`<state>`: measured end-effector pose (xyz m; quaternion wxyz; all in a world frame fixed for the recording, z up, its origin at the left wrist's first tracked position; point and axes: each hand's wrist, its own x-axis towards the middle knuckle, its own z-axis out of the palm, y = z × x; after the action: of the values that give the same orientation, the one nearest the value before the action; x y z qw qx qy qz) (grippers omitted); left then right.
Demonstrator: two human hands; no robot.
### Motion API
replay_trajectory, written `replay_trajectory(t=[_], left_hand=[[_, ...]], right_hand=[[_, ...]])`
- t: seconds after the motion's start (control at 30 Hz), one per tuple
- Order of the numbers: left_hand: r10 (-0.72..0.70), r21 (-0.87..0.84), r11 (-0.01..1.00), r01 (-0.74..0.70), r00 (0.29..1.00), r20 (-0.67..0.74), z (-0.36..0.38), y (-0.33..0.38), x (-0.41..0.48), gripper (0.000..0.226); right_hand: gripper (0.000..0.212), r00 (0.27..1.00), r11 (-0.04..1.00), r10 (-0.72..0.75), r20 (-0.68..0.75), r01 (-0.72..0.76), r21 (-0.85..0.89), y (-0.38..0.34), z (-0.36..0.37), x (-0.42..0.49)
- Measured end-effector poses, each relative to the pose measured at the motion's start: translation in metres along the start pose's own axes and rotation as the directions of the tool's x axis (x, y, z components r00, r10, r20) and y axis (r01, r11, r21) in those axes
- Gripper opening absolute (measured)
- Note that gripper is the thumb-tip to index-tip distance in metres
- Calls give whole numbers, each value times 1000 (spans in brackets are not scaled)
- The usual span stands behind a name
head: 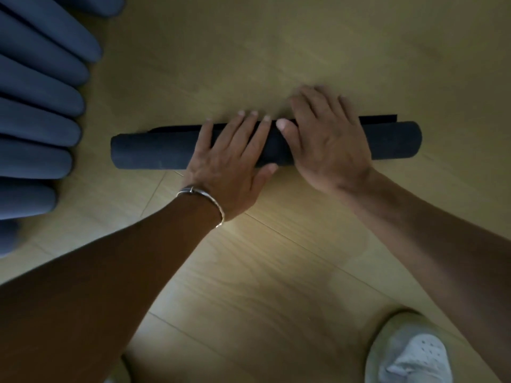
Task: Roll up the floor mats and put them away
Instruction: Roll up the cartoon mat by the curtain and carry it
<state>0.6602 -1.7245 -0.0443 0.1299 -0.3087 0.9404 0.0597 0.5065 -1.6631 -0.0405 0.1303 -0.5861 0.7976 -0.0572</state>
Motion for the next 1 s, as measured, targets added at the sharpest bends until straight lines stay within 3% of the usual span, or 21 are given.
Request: replay_trajectory(t=[0.17,0.33,0.53,0.67,0.77,0.87,1.0], left_hand=[[-14,-3,1000,14,1000,5,-2,-3,9,71],[-14,-33,999,15,999,31,-7,-6,12,75],[-12,44,999,16,995,-100,6,-2,5,68],[-9,98,995,33,972,-234,16,1,1,64],[48,238,971,17,963,-264,14,4,-1,62],[158,292,952,-88,962,-224,-1,5,-16,58],[281,269,938,-217,932,-229,-41,-6,-58,42]], right_hand=[[55,998,998,-24,-57,20,-64,1,5,-12],[47,993,999,-51,-106,52,7,3,5,-4],[46,982,999,-43,-183,38,-30,2,8,-15],[55,994,1000,-16,-109,13,-28,0,5,-19],[58,999,999,-41,1,41,10,6,2,-26],[62,989,993,-113,96,117,-35,7,-5,-46],[57,975,991,-134,177,129,39,-26,-37,-75]])
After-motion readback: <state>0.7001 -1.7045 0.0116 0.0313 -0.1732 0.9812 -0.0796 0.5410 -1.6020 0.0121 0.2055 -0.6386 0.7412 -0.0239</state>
